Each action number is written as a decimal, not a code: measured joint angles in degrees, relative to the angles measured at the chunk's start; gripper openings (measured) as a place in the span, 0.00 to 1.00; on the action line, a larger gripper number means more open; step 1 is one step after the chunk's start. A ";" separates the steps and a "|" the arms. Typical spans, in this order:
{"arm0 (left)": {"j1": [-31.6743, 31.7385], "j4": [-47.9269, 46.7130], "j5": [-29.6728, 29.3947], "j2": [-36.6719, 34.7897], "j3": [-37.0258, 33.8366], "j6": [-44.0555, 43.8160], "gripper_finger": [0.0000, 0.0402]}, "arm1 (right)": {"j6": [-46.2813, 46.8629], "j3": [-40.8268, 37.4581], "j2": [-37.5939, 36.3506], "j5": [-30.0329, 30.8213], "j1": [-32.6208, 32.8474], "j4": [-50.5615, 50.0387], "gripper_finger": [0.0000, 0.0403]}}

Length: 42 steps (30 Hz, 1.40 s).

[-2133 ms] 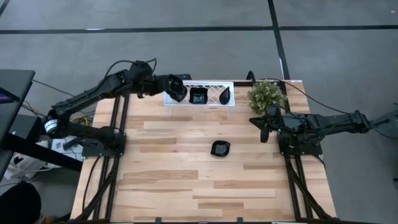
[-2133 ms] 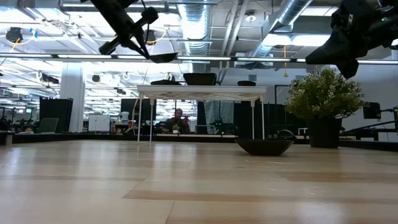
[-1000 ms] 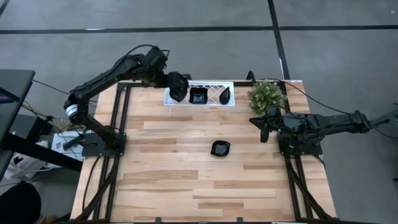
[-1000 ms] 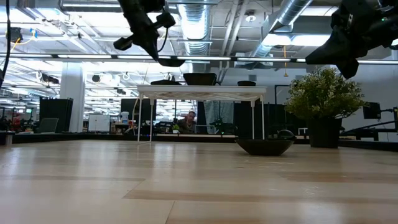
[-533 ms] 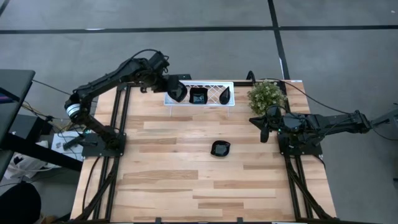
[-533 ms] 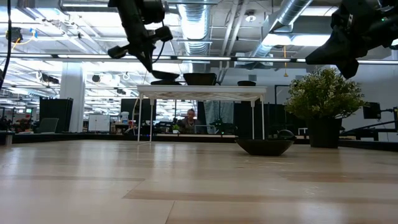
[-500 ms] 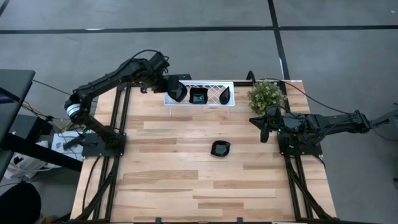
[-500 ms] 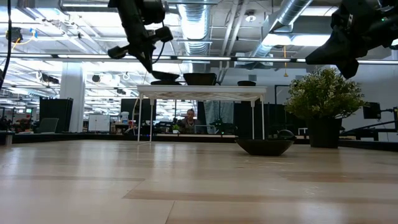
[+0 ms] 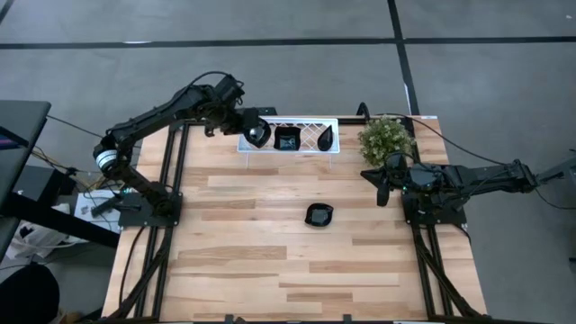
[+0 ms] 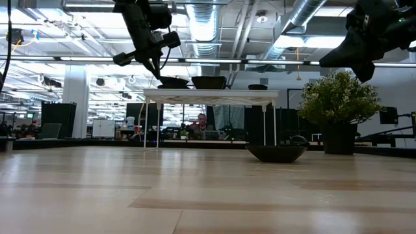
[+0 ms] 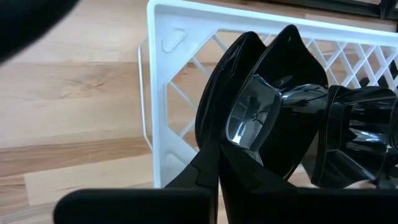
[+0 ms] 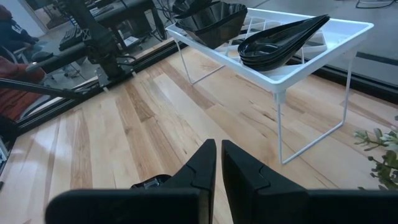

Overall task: Pick & Place Mini shaped plates
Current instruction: Stack the leaf-shaped plate on top of the leaf-shaped plate on the shelf

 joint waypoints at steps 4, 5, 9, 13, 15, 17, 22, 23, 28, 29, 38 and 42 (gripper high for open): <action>0.00 0.21 0.02 0.00 0.00 -0.24 0.01 | 0.00 0.00 0.00 0.00 0.00 0.00 0.05; 0.00 0.28 0.02 0.00 0.00 -0.36 0.01 | 0.00 -0.01 0.01 0.00 -0.01 0.02 0.05; 0.00 0.46 0.00 0.00 -0.02 -1.56 0.01 | 0.00 0.00 0.00 0.00 0.00 0.00 0.05; -0.09 0.58 0.00 0.00 -0.04 -1.66 0.02 | 0.00 0.00 0.01 0.00 0.00 0.00 0.05; -0.07 0.75 0.00 0.00 -0.04 -1.69 0.04 | 0.00 -0.01 0.01 0.00 -0.02 0.01 0.05; -0.09 0.84 -0.01 0.00 -0.04 -1.69 0.07 | 0.00 0.00 -0.01 0.00 0.01 0.00 0.05; -0.09 1.00 -0.02 0.00 -0.04 -1.69 0.14 | 0.00 0.00 0.01 0.00 -0.01 0.02 0.05; -0.09 1.00 -0.02 0.00 -0.04 -1.69 0.16 | 0.00 0.00 -0.01 0.00 0.00 0.02 0.05; -0.09 0.92 -0.02 -0.68 -0.11 -1.24 0.22 | 0.02 0.01 0.01 0.00 0.01 0.02 0.05; -0.09 0.90 -0.02 -1.10 -0.11 -1.18 0.23 | 0.02 -0.01 -0.01 0.00 0.01 0.02 0.05; -5.56 0.90 -7.58 -9.58 -0.11 -1.68 0.25 | 0.02 0.00 -0.01 0.00 0.01 0.05 0.05; -11.13 1.09 -15.16 -13.75 -0.11 -1.95 0.25 | 0.09 0.01 -0.01 0.00 0.01 0.09 0.05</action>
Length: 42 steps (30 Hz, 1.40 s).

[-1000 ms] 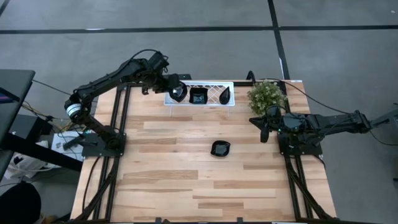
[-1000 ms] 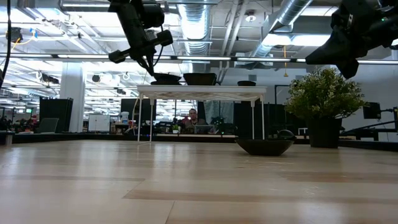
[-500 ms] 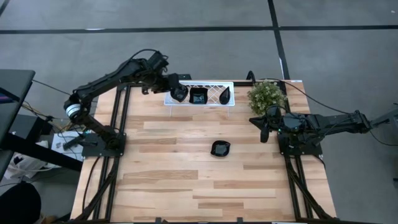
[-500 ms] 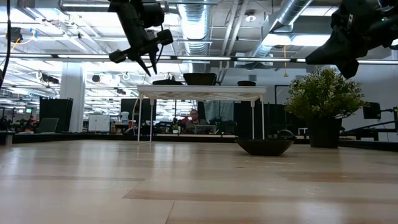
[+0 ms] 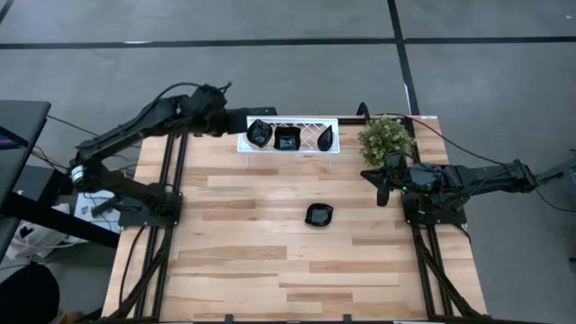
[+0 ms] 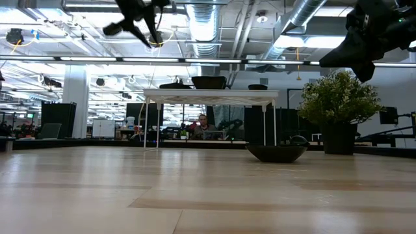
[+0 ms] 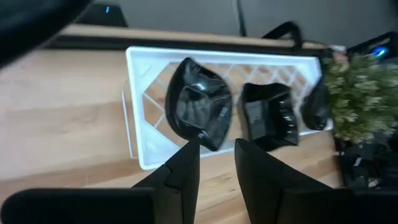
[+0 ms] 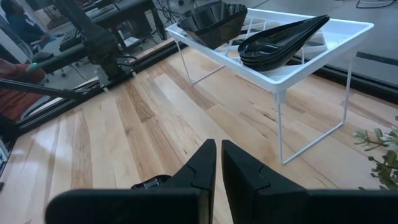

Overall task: Pick & Place Mini shaped plates
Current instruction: Stack the leaf-shaped plate on top of the leaf-shaped plate on the shelf

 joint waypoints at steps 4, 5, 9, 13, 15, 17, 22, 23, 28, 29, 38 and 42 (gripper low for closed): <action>-5.89 0.19 -7.92 -2.76 0.00 -1.50 0.25 | 0.10 0.01 -0.01 -0.16 0.00 1.62 0.05; -7.37 0.67 -9.67 -3.33 -0.22 -1.55 0.25 | 0.09 0.00 0.02 -0.20 0.04 2.26 0.05; -12.39 3.86 -13.50 -5.04 -3.36 -1.66 0.25 | 0.09 -0.02 0.02 -3.40 0.11 4.38 0.05; -16.60 12.18 -13.84 -6.21 -10.09 -1.44 0.24 | 0.08 -0.02 -0.01 -8.17 0.11 6.16 0.05; -18.67 18.17 -14.05 -6.61 -14.12 -0.07 0.23 | 0.07 -0.01 0.02 -9.61 0.11 6.58 0.05; -20.74 25.11 -14.07 -6.92 -18.22 1.56 0.23 | 0.07 -0.02 0.22 -10.82 0.11 6.88 0.05; -24.75 39.36 -14.27 -7.57 -26.34 3.62 0.21 | -0.06 -0.02 2.84 -15.67 0.12 9.03 0.05; -25.38 41.08 -14.73 -7.58 -27.57 3.64 0.21 | -0.07 -0.01 3.72 -16.57 0.14 9.67 0.05; -29.30 44.39 -19.30 -7.91 -31.60 3.48 0.21 | -0.04 1.38 9.96 -17.84 0.15 10.08 0.08; -30.17 44.45 -20.47 -8.03 -32.06 3.46 0.21 | -0.06 1.90 11.41 -17.86 0.15 9.99 0.08; -38.33 44.98 -24.38 -9.16 -36.07 2.92 0.21 | 0.10 5.83 23.09 -17.75 0.11 9.90 0.12; -41.03 45.20 -24.38 -9.13 -37.04 2.87 0.21 | 2.32 8.14 27.75 -17.36 0.04 7.56 0.12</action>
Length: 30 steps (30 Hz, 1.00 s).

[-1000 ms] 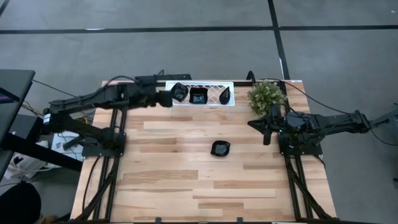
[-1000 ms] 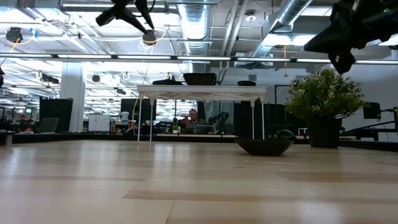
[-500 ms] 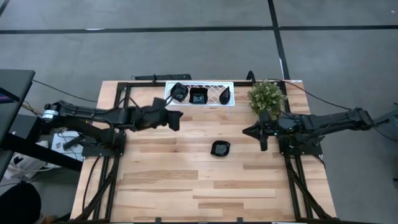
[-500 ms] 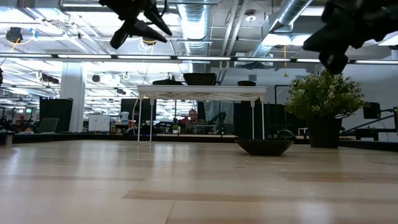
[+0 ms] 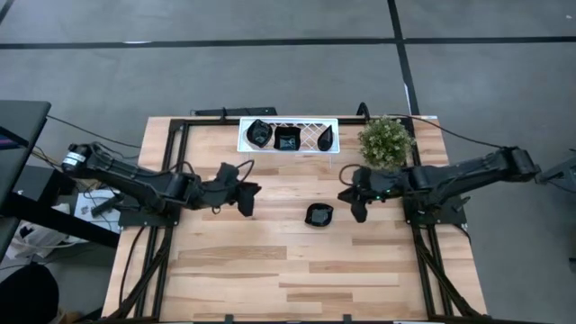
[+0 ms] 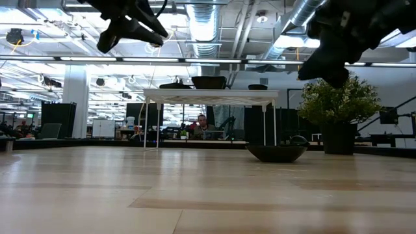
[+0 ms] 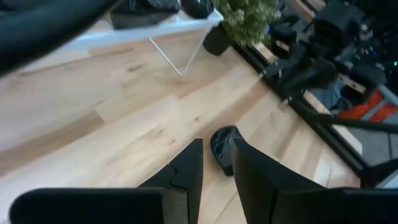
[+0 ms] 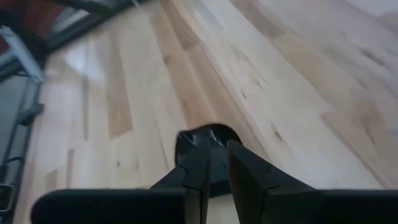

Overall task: Pick & Place Mini shaped plates
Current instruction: Stack the leaf-shaped plate on top of the leaf-shaped plate on the shelf

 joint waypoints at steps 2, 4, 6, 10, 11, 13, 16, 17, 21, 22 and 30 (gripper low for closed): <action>-0.96 0.02 -0.20 0.00 -0.78 -0.03 0.21 | 1.89 1.53 2.19 0.66 0.00 -2.88 0.12; -1.78 0.02 -0.75 -0.04 -1.52 -0.02 0.21 | 3.68 3.29 4.44 0.70 0.00 -6.01 0.12; -2.33 -0.05 -0.92 -0.70 -2.39 0.00 0.21 | 5.58 5.43 6.89 0.77 0.02 -9.47 0.12; -3.05 0.18 -1.41 -4.33 -4.33 0.17 0.21 | 8.21 9.64 12.09 0.64 0.25 -15.79 0.12; -3.20 0.33 -1.69 -5.76 -5.00 0.31 0.21 | 8.56 10.59 13.27 0.66 0.49 -16.75 0.12; -3.79 0.29 -2.62 -9.04 -6.57 0.40 0.21 | 8.76 12.54 15.96 0.59 1.00 -17.62 0.12; -4.75 0.52 -3.71 -14.01 -8.62 0.69 0.21 | 10.54 14.90 19.71 -0.18 1.79 -18.01 0.12; -5.21 0.43 -4.09 -15.75 -9.36 0.95 0.21 | 11.24 15.47 20.88 -0.68 2.04 -18.00 0.12; -6.83 0.47 -5.11 -21.17 -11.63 2.83 0.21 | 14.94 16.32 25.06 -1.24 2.72 -20.11 0.16; -7.12 0.88 -5.14 -22.00 -11.94 3.35 0.21 | 16.28 16.33 25.93 -2.23 2.74 -20.47 0.17; -8.27 1.28 -5.20 -24.62 -13.50 5.07 0.21 | 29.91 16.42 30.11 -5.44 3.04 -20.35 0.31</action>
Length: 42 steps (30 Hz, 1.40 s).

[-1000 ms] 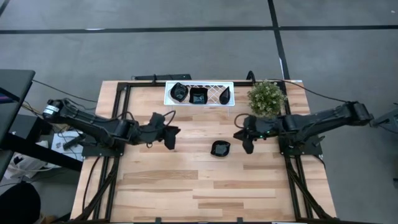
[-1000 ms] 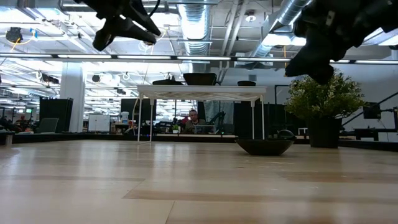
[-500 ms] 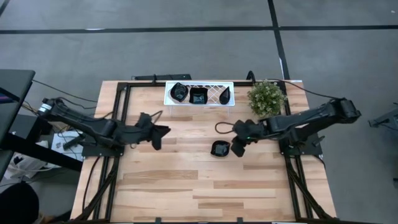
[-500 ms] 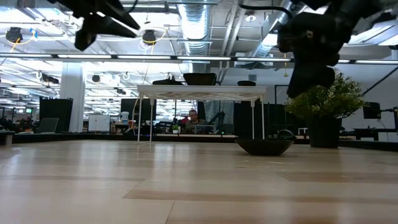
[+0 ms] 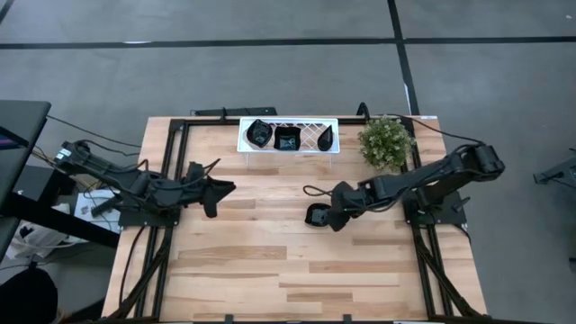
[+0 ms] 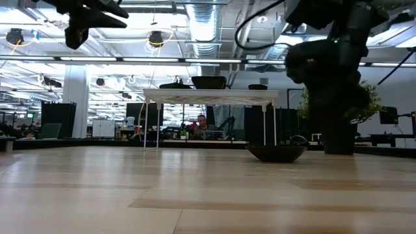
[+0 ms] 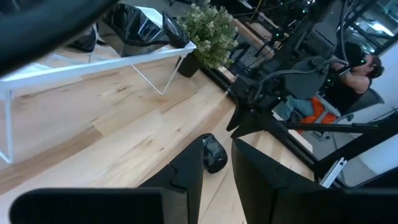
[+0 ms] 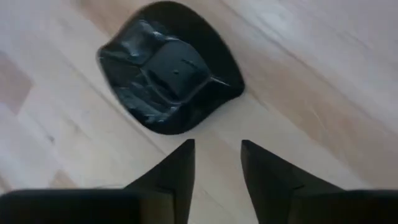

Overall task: Pick & Place Mini shaped plates
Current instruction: Stack the leaf-shaped plate on top of the leaf-shaped plate on the shelf

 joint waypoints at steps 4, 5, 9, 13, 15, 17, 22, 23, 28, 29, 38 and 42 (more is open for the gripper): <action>0.00 0.30 0.03 0.07 -0.98 0.09 0.21 | 8.12 -0.04 1.64 0.04 0.00 0.32 0.37; 0.00 0.59 0.05 0.04 -1.24 0.09 0.21 | 9.74 -0.04 2.00 0.02 0.01 1.19 0.38; 0.00 0.59 0.09 0.09 -1.74 0.13 0.21 | 12.99 -0.04 3.34 0.12 0.22 3.83 0.41; 0.00 0.77 0.09 0.07 -1.74 1.82 0.21 | 15.76 -0.04 4.85 0.13 0.22 4.70 0.43; 0.00 0.81 0.09 0.07 -1.74 2.28 0.21 | 16.99 -0.12 5.80 0.42 0.18 4.32 0.44; 0.00 0.84 0.09 0.07 -1.74 2.99 0.21 | 18.06 -0.12 6.55 0.42 0.22 5.16 0.44; 0.00 0.93 0.09 0.06 -1.74 3.10 0.21 | 18.83 -0.12 7.52 0.86 0.20 6.34 0.44; 0.00 0.99 0.09 0.06 -1.74 3.10 0.21 | 19.10 -0.12 7.51 1.46 0.21 6.57 0.44; 0.00 1.01 0.09 0.07 -1.74 3.10 0.21 | 19.55 -0.12 7.51 2.64 -0.52 7.19 0.44; 0.00 1.03 0.09 0.07 -1.74 3.10 0.21 | 19.55 -0.24 7.63 2.40 -0.71 7.85 0.44; 0.00 1.21 0.11 0.05 -1.74 3.10 0.21 | 19.65 -1.43 9.92 1.53 -1.62 12.94 0.42; 0.00 1.25 0.11 0.06 -1.74 3.13 0.21 | 19.77 -1.45 10.18 1.46 -1.62 12.75 0.40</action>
